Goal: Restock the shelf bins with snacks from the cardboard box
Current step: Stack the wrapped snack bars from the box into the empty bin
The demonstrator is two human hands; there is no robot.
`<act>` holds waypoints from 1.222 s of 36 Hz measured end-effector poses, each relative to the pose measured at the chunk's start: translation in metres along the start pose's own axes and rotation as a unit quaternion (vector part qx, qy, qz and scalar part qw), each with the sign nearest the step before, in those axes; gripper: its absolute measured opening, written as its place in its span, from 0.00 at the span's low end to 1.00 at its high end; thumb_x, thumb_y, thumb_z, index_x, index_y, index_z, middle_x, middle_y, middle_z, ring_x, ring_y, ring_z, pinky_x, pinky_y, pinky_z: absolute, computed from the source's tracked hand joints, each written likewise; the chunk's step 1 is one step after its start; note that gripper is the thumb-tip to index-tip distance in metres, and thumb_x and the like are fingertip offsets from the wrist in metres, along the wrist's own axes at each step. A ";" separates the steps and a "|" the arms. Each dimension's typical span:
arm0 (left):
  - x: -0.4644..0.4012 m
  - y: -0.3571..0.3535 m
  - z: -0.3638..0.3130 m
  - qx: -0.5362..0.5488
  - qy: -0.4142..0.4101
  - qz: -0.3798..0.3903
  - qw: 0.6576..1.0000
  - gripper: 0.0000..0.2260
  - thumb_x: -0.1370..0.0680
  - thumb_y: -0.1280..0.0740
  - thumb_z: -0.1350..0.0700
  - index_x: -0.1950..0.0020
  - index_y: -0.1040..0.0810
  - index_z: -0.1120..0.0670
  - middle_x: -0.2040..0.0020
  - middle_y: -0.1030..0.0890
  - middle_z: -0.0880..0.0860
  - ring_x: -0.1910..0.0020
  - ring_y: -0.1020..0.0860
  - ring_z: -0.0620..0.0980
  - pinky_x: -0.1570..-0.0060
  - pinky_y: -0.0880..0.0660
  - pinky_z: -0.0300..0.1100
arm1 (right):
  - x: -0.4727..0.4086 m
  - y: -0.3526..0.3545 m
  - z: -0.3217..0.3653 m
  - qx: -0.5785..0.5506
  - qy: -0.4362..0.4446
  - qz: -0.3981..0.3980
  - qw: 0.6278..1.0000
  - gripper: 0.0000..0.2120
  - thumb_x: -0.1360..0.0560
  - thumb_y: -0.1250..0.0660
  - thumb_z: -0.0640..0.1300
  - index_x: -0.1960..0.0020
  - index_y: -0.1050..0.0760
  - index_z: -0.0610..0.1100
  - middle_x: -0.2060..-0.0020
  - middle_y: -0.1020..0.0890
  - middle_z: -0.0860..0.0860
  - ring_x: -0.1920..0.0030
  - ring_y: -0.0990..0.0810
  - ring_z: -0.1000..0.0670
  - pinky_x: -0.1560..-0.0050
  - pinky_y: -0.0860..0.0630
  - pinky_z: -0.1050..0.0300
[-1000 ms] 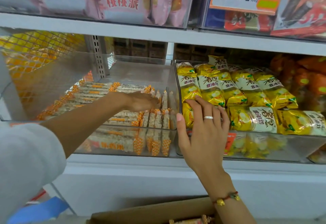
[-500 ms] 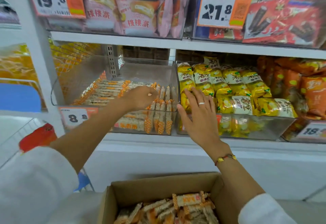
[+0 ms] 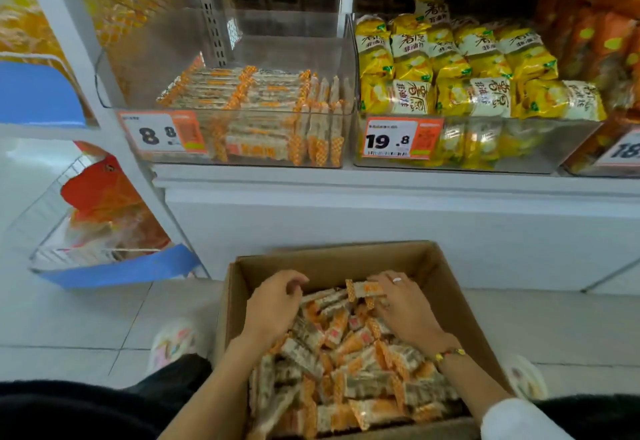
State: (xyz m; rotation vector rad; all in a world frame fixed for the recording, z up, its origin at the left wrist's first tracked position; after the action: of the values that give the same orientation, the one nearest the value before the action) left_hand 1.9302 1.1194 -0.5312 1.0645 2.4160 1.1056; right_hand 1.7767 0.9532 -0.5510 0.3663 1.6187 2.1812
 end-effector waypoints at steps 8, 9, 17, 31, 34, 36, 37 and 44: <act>0.028 -0.088 0.073 -0.185 -0.008 0.294 0.938 0.17 0.18 0.45 0.57 0.30 0.30 0.47 0.28 0.32 0.51 0.32 0.32 0.53 0.39 0.29 0.46 | 0.030 -0.091 0.000 -0.139 -0.054 0.385 0.911 0.39 0.27 0.30 0.57 0.23 0.45 0.50 0.25 0.39 0.50 0.27 0.38 0.47 0.31 0.37 0.56; 0.030 -0.093 0.074 -0.208 -0.016 0.327 0.922 0.17 0.17 0.46 0.57 0.28 0.32 0.48 0.28 0.32 0.51 0.30 0.34 0.54 0.37 0.31 0.44 | 0.031 -0.097 0.000 -0.124 -0.042 0.407 0.904 0.40 0.27 0.29 0.57 0.23 0.45 0.51 0.24 0.41 0.50 0.25 0.41 0.47 0.30 0.39 0.56; 0.020 -0.118 0.102 -0.371 -0.075 0.389 0.840 0.30 0.20 0.37 0.55 0.22 0.47 0.46 0.21 0.47 0.50 0.23 0.50 0.52 0.26 0.48 0.52 | 0.023 -0.111 -0.004 0.083 0.067 0.393 0.914 0.31 0.27 0.29 0.53 0.27 0.35 0.55 0.30 0.30 0.48 0.31 0.32 0.45 0.38 0.31 0.51; -0.012 -0.067 0.064 -0.388 -0.031 0.299 0.871 0.24 0.20 0.38 0.47 0.26 0.37 0.52 0.31 0.30 0.54 0.33 0.32 0.54 0.36 0.32 0.47 | 0.032 -0.082 -0.010 0.067 0.028 0.309 0.948 0.33 0.25 0.33 0.58 0.26 0.41 0.49 0.29 0.34 0.45 0.27 0.41 0.43 0.29 0.43 0.45; -0.025 -0.044 0.051 -0.310 0.014 0.323 0.894 0.22 0.19 0.43 0.41 0.31 0.30 0.53 0.40 0.24 0.54 0.43 0.24 0.54 0.45 0.25 0.50 | 0.029 -0.071 -0.018 0.055 -0.005 0.301 0.952 0.37 0.28 0.33 0.63 0.24 0.41 0.51 0.28 0.35 0.43 0.26 0.41 0.42 0.30 0.40 0.48; -0.030 -0.032 0.042 -0.207 0.049 0.330 0.920 0.22 0.18 0.46 0.42 0.35 0.26 0.56 0.42 0.21 0.56 0.45 0.23 0.55 0.47 0.26 0.48 | 0.028 -0.064 -0.022 0.042 -0.024 0.283 0.958 0.37 0.28 0.32 0.63 0.25 0.38 0.51 0.28 0.33 0.44 0.28 0.38 0.43 0.33 0.36 0.50; -0.032 -0.027 0.036 -0.144 0.064 0.329 0.931 0.21 0.18 0.46 0.44 0.35 0.27 0.57 0.40 0.22 0.57 0.44 0.23 0.55 0.47 0.28 0.47 | 0.026 -0.060 -0.023 0.029 -0.036 0.272 0.961 0.36 0.28 0.32 0.62 0.25 0.38 0.50 0.29 0.31 0.45 0.30 0.35 0.44 0.34 0.34 0.51; -0.034 0.020 0.006 0.221 0.191 0.281 0.914 0.18 0.18 0.44 0.45 0.34 0.28 0.54 0.46 0.19 0.55 0.58 0.17 0.43 0.58 0.22 0.36 | 0.014 -0.037 -0.022 -0.233 -0.159 0.204 0.937 0.34 0.25 0.34 0.60 0.25 0.40 0.47 0.32 0.30 0.53 0.32 0.31 0.49 0.36 0.32 0.58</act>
State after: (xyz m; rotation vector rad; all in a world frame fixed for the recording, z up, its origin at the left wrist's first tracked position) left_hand 1.9671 1.1067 -0.5220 1.9462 2.8387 1.0091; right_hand 1.7608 0.9499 -0.5934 0.9145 0.8692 2.5447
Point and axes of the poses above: each hand's wrist, its own x-axis away from the middle knuckle, its own y-axis out of the back of the hand, z = x × y, the point moved 5 cm from there along -x, towards the middle knuckle
